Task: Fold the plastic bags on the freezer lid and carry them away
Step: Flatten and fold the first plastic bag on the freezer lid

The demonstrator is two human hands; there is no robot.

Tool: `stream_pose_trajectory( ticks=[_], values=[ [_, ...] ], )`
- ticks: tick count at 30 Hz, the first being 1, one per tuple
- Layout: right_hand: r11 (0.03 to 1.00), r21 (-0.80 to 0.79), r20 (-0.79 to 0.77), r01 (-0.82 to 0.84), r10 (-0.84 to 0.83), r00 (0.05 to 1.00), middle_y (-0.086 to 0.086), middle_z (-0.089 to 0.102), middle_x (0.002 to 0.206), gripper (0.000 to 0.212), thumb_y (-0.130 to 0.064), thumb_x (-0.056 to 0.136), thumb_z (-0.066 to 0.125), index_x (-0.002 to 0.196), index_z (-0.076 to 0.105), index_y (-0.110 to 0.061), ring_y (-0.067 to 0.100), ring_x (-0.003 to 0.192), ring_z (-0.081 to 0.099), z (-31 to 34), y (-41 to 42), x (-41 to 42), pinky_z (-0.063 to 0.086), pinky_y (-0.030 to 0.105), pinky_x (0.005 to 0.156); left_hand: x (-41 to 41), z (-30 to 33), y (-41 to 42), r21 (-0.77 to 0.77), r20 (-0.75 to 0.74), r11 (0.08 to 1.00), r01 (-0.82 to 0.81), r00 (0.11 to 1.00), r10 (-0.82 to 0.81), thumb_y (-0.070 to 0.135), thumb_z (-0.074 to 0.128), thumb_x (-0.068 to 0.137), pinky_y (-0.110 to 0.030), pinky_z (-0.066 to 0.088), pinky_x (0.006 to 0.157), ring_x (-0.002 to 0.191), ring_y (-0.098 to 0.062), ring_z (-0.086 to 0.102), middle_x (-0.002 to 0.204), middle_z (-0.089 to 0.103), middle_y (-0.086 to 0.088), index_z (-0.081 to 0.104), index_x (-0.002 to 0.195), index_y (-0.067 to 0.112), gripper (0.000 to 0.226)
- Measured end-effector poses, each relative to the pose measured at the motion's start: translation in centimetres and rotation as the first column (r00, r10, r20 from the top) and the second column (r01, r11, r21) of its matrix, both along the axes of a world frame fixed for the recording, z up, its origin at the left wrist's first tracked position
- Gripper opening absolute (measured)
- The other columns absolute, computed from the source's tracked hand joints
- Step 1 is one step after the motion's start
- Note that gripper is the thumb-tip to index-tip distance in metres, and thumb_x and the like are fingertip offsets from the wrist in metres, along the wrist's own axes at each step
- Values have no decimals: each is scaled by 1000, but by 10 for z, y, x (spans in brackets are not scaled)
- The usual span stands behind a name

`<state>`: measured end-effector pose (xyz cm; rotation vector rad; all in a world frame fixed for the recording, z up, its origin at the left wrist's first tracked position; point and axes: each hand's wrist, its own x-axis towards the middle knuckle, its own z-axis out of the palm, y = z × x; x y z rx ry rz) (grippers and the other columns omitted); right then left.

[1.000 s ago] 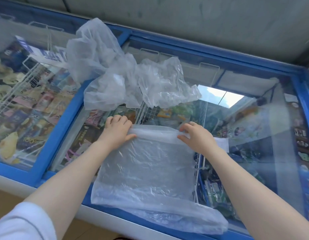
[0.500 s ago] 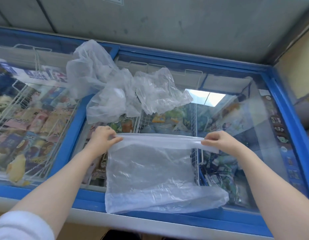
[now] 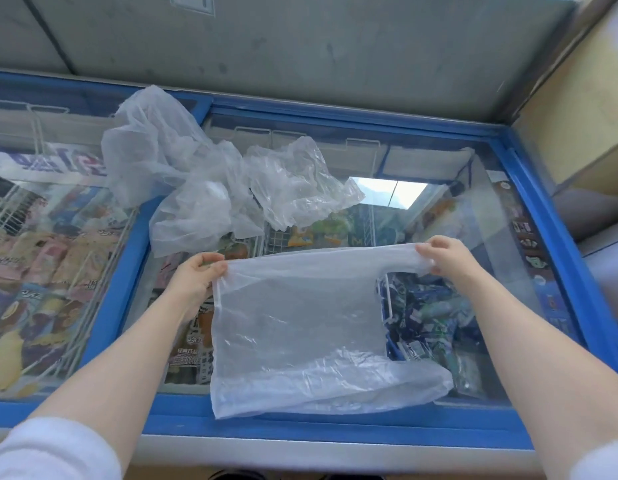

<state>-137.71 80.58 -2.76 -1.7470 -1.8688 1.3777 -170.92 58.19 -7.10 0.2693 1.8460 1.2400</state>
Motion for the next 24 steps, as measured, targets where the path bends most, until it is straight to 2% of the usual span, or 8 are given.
stream_pose_trajectory(
  ticks=[3, 7, 10, 13, 16, 19, 21, 24],
  values=[
    [941, -237, -283, 243, -306, 909, 9, 52, 93, 12, -7, 92, 54, 102, 48, -9, 19, 77, 53, -4, 7, -9, 47, 27, 63, 5, -4, 11, -30, -146, 999, 17, 989, -21, 8, 59, 89, -33, 48, 79, 81, -21, 56, 85, 61, -4, 60, 83, 17, 11],
    [903, -32, -232, 429, -424, 875, 8, 60, 101, 25, 0, 88, 59, 111, 56, -8, 15, 81, 56, -24, 20, -26, 46, 22, 68, 16, -13, 23, -117, -469, 992, 56, 877, -105, 9, 57, 89, -26, 37, 66, 82, -18, 51, 84, 58, -1, 59, 84, 13, 7],
    [885, 163, -111, 436, -423, 900, 10, 67, 103, 20, 5, 88, 51, 101, 64, -5, 16, 87, 57, -44, 31, -35, 43, 23, 77, 28, -21, 29, -240, -705, 962, 129, 659, -264, 10, 54, 91, -30, 37, 74, 89, -24, 52, 100, 57, -6, 58, 106, 5, 16],
    [890, 392, 165, 234, -318, 934, 15, 62, 115, 28, 3, 90, 43, 108, 62, -6, 27, 107, 53, -57, 40, -39, 38, 31, 89, 36, -27, 35, -414, -849, 905, 99, 316, -423, 6, 62, 83, -45, 41, 77, 93, -37, 55, 109, 56, -19, 55, 111, 1, 29],
    [735, 667, 338, -122, -153, 929, 17, 55, 124, 33, 5, 86, 47, 116, 59, -3, 36, 118, 45, -58, 25, -58, 29, 43, 102, 53, -24, 43, -262, -960, 955, 142, 61, -272, -2, 60, 73, -44, 44, 73, 92, -31, 47, 99, 57, -18, 56, 94, 6, 22],
    [562, 725, 289, -398, 276, 917, 23, 57, 124, 35, 1, 84, 45, 116, 59, 3, 42, 117, 51, -65, -30, -93, 38, 47, 101, 79, -34, 47, -269, -953, 913, 307, 49, -298, 4, 52, 73, -38, 44, 69, 88, -26, 44, 95, 56, -13, 57, 86, 8, 15],
    [479, 622, 369, -619, 518, 771, 18, 54, 132, 45, -18, 86, 39, 123, 56, 0, 36, 122, 51, -81, -68, -109, 40, 43, 102, 90, -49, 43, -395, -896, 853, 341, 62, -440, 16, 41, 79, -39, 39, 81, 94, -29, 57, 103, 62, -14, 60, 96, 7, 27],
    [394, 419, 582, -818, 575, 575, 8, 48, 140, 57, -41, 88, 34, 133, 51, -12, 25, 127, 48, -102, -82, -115, 28, 41, 108, 84, -65, 35, -564, -794, 754, 337, 29, -607, 31, 35, 86, -37, 21, 102, 119, -29, 52, 132, 54, -14, 53, 126, 7, 50]
  ],
)
